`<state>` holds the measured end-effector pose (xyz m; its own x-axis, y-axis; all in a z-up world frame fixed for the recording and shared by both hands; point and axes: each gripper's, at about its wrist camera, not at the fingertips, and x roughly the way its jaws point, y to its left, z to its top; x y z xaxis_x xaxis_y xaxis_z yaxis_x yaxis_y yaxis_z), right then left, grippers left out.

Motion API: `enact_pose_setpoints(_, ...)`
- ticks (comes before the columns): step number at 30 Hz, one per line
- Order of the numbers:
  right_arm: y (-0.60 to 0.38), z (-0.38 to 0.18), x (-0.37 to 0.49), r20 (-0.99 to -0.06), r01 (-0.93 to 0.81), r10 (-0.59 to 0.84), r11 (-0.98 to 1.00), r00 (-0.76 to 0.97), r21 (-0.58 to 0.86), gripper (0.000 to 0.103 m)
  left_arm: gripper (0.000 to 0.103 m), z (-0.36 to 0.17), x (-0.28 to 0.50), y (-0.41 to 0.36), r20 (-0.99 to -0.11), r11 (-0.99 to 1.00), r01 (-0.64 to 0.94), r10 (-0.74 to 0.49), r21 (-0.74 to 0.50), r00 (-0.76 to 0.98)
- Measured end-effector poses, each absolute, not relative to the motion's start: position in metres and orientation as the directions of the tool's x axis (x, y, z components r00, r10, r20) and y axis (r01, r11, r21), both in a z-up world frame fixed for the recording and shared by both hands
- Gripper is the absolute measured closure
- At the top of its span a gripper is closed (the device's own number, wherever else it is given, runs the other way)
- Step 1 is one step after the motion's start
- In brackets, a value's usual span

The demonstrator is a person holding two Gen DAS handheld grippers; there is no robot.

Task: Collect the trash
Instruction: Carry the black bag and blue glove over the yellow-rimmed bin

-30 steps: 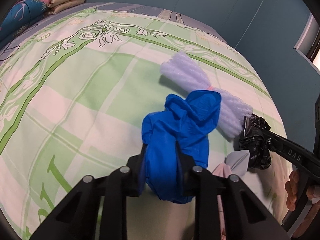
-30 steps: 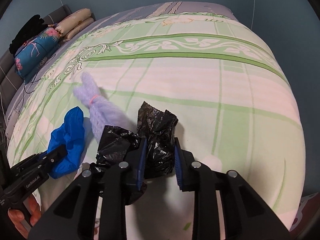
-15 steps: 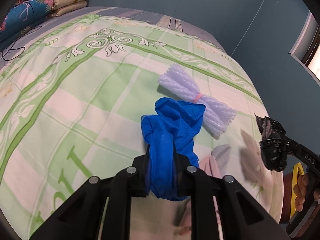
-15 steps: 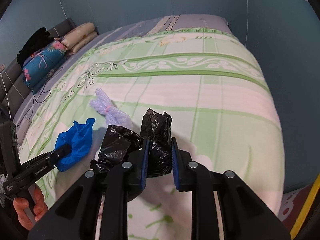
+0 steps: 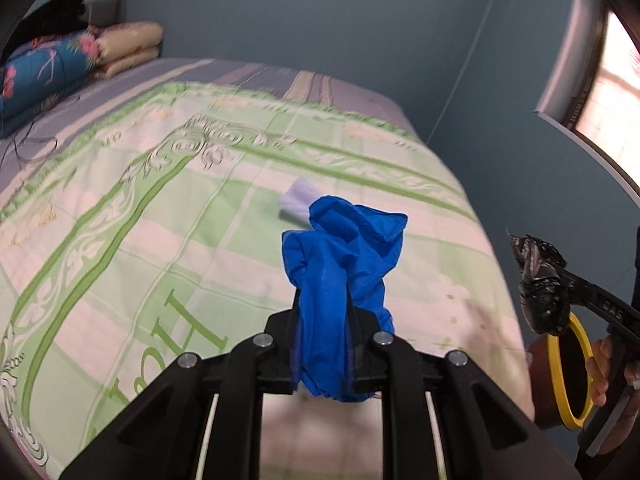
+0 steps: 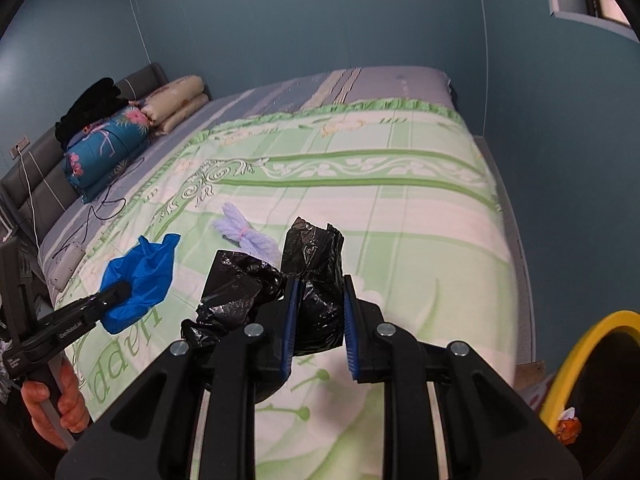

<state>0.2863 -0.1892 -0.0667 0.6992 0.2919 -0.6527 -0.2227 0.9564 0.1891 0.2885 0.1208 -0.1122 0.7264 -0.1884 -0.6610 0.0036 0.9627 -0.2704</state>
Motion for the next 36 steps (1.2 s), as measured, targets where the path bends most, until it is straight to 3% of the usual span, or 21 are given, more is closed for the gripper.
enact_pose_setpoints(18, -0.276, -0.01, 0.203, -0.525, -0.145, 0.216, 0.974, 0.823, 0.172, 0.084, 0.089, -0.024, 0.212, 0.017, -0.526, 0.935, 0.269, -0.352, -0.231, 0.774)
enact_pose_setpoints(36, -0.392, -0.008, 0.143, -0.481, 0.047, 0.067, 0.974, 0.874, 0.22, 0.084, 0.089, 0.009, 0.179, -0.108, -0.456, 0.83, 0.534, -0.543, -0.163, 0.705)
